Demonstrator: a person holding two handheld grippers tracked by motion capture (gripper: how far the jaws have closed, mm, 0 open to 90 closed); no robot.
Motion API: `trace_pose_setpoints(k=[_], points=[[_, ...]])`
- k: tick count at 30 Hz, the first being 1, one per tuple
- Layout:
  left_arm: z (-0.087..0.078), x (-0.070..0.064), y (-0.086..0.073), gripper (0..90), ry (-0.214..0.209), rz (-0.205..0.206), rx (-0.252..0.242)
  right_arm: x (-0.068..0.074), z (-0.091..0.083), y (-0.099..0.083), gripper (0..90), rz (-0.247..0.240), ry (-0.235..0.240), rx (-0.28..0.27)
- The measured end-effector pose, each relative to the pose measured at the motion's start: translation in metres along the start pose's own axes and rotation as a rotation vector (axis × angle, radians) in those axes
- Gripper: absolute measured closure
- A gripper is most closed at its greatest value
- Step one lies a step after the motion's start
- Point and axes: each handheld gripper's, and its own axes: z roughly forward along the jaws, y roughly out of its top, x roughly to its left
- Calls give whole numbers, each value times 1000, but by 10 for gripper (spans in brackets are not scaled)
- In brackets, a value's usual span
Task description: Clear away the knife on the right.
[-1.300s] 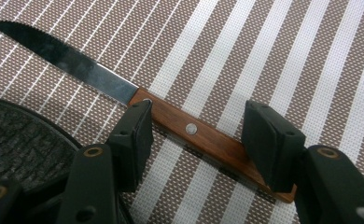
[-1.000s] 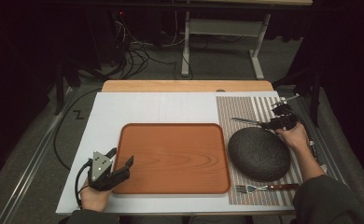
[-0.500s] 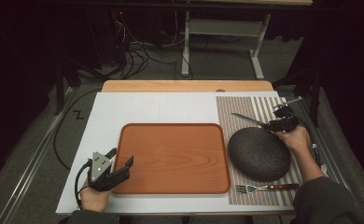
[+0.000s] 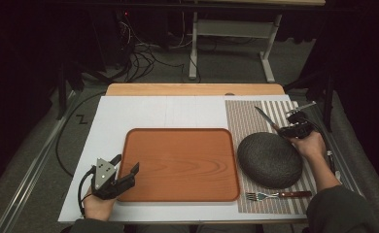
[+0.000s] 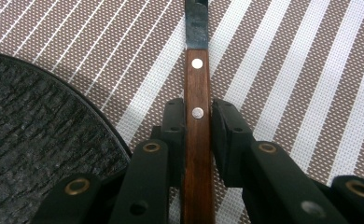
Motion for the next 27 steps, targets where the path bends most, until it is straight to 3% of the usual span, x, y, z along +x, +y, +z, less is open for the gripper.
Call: trace_pose_setpoints(k=[7,17,27], points=[[0,0,0,332,-2,1,4,-1,-1,0,781,10,3,-2],[1,0,0,331,0,1,2,-2,-8,-2,782,-13,-39,18],[1,0,0,331,-1,-3,3,3,-26,-5,782,-20,-31,-19]])
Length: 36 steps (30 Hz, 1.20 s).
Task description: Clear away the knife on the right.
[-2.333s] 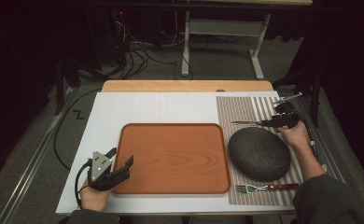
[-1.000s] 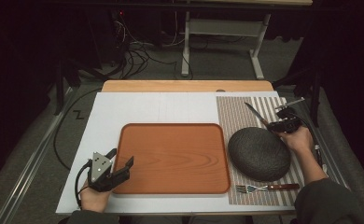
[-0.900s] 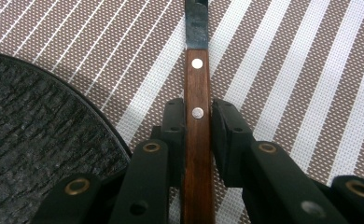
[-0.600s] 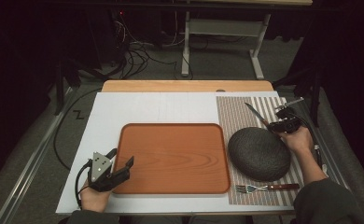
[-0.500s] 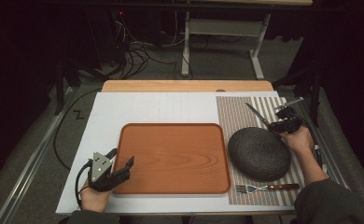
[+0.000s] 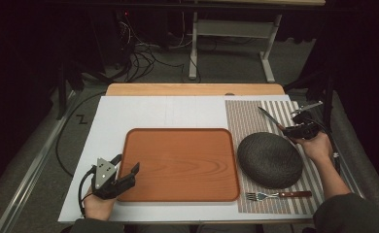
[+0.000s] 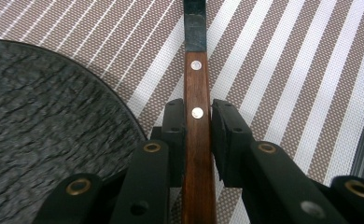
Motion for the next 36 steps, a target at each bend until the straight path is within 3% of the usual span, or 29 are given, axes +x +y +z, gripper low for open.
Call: trace_pose_setpoints(k=[9,16,23,36], points=[[0,0,0,331,4,6,-7,6,-13,-3,782,15,2,-14],[2,0,1,330,-14,-4,-5,21,-27,-3,782,-10,26,-54],[3,1,2,330,-22,-5,0,30,-27,-8,782,-12,42,-54],[3,0,2,330,-22,-8,-1,52,-43,-15,782,-38,84,-81]])
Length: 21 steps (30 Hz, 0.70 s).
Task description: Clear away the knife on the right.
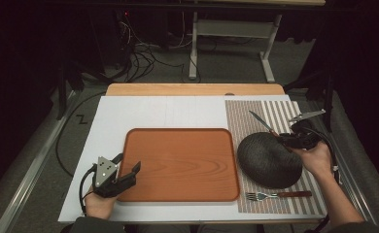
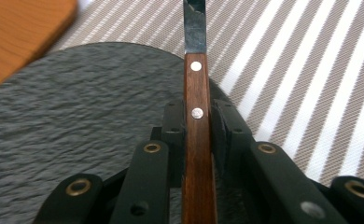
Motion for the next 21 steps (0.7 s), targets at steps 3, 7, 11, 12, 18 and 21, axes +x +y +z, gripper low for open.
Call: trace_pose_setpoints(k=[3,7,11,12,18,21], points=[[0,0,0,330,2,2,1,6,-2,-1,782,-8,14,-6],[0,0,0,330,4,2,0,16,-4,-5,782,-25,32,-7],[0,0,0,330,4,1,0,25,-6,-7,782,-39,51,-12],[0,0,0,330,5,1,2,27,-6,-8,781,-46,54,-18],[-1,0,0,330,6,1,0,45,-10,-7,781,-71,74,-36],[-1,0,0,330,6,2,-1,53,-8,-9,781,-73,93,-35]])
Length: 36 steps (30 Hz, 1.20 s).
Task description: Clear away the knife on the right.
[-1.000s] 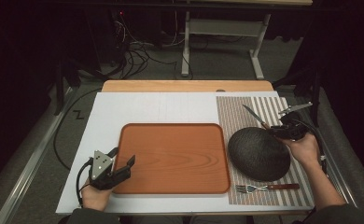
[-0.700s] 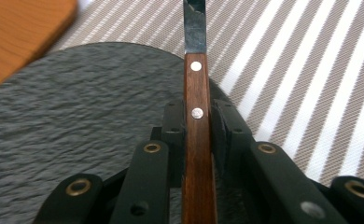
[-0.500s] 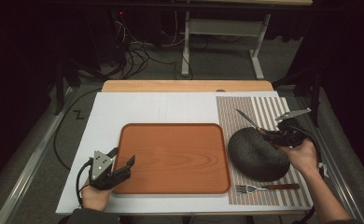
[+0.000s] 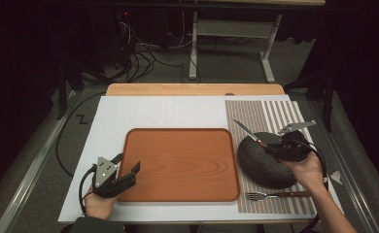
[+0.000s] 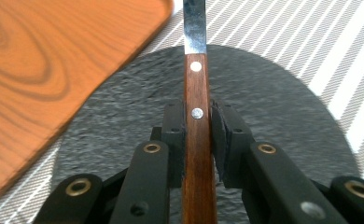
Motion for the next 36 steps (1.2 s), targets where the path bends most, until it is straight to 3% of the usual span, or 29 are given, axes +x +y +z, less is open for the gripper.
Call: trace_pose_setpoints(k=[11,18,36], points=[[0,0,0,329,4,1,-1,18,5,-3,781,-21,31,-14],[0,0,0,329,4,1,0,26,7,-4,781,-10,48,-15],[-1,0,0,329,4,3,0,57,19,2,781,-75,87,-1]])
